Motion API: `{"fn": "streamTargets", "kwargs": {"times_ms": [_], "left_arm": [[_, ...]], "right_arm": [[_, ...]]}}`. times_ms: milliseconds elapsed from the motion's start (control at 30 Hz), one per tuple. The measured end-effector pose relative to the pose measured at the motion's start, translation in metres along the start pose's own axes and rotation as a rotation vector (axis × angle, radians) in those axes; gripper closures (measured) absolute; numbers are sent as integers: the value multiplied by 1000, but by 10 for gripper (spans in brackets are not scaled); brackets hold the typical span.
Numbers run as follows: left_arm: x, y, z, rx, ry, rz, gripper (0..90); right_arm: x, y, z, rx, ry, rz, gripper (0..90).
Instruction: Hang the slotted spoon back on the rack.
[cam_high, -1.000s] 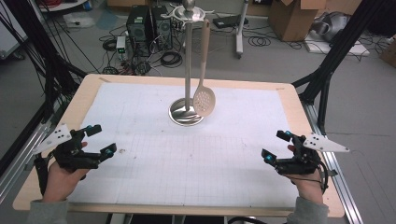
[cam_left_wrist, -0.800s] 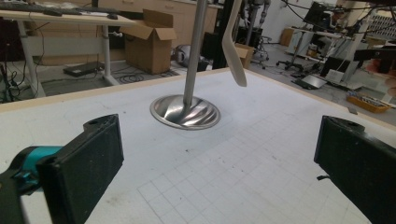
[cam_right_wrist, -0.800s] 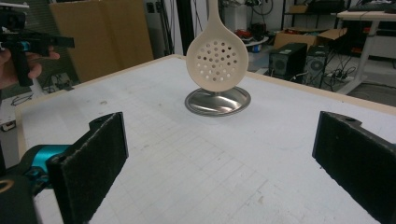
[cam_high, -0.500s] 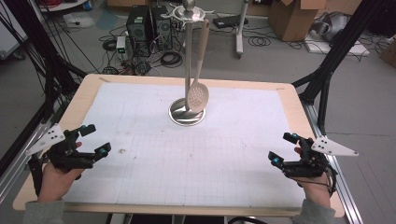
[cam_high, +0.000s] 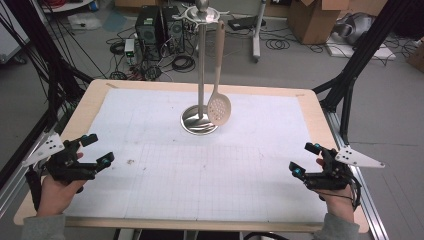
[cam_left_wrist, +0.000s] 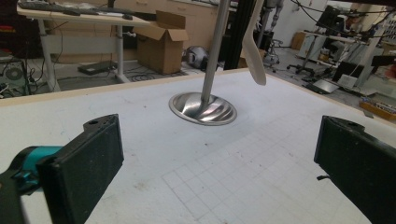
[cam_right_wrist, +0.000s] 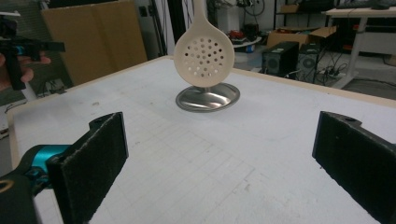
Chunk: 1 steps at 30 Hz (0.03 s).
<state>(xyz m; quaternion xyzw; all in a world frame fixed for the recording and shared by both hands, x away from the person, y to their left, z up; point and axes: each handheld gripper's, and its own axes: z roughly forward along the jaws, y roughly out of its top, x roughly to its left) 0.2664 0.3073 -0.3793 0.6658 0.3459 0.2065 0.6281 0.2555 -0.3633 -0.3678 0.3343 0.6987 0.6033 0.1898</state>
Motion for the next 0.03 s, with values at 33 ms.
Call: {"fn": "streamTargets", "kwargs": {"times_ms": [33], "left_arm": [[0,0,0,2,0,2,18]], "right_arm": [[0,0,0,-3,5,4,22]]}}
